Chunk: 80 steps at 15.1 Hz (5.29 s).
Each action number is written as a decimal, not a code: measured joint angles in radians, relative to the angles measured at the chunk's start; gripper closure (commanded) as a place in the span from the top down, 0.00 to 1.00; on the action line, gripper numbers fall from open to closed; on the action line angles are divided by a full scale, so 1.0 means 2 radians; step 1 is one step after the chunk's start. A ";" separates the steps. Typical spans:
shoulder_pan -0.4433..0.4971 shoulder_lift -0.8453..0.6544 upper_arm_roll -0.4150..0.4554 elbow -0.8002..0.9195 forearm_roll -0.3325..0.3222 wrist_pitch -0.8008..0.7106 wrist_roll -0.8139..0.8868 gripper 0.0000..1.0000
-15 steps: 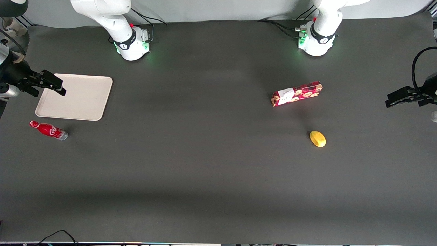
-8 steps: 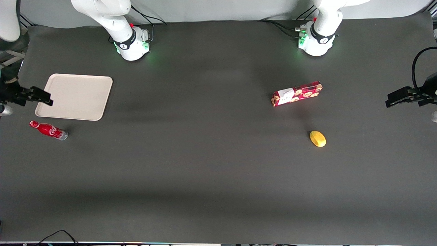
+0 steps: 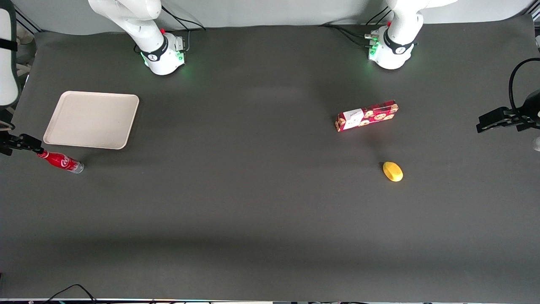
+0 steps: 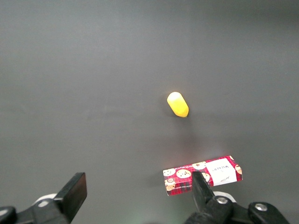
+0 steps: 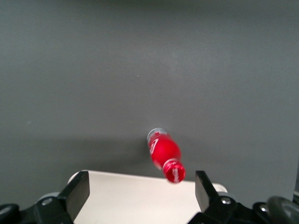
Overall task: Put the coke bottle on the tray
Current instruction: 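Move the open right gripper down over the red Coca-Cola bottle, then close the right gripper around the bottle's neck, then lift the bottle and carry it over the white tray, then lower the bottle onto the tray's corner with the right gripper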
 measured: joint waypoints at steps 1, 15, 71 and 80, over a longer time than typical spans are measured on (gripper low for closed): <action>0.000 0.003 -0.007 -0.019 0.000 0.029 -0.015 1.00; -0.044 0.058 -0.022 -0.067 0.061 0.130 -0.146 1.00; -0.006 -0.142 -0.252 -0.233 -0.035 0.116 -0.211 0.00; -0.006 -0.112 -0.270 -0.237 -0.035 0.146 -0.240 0.00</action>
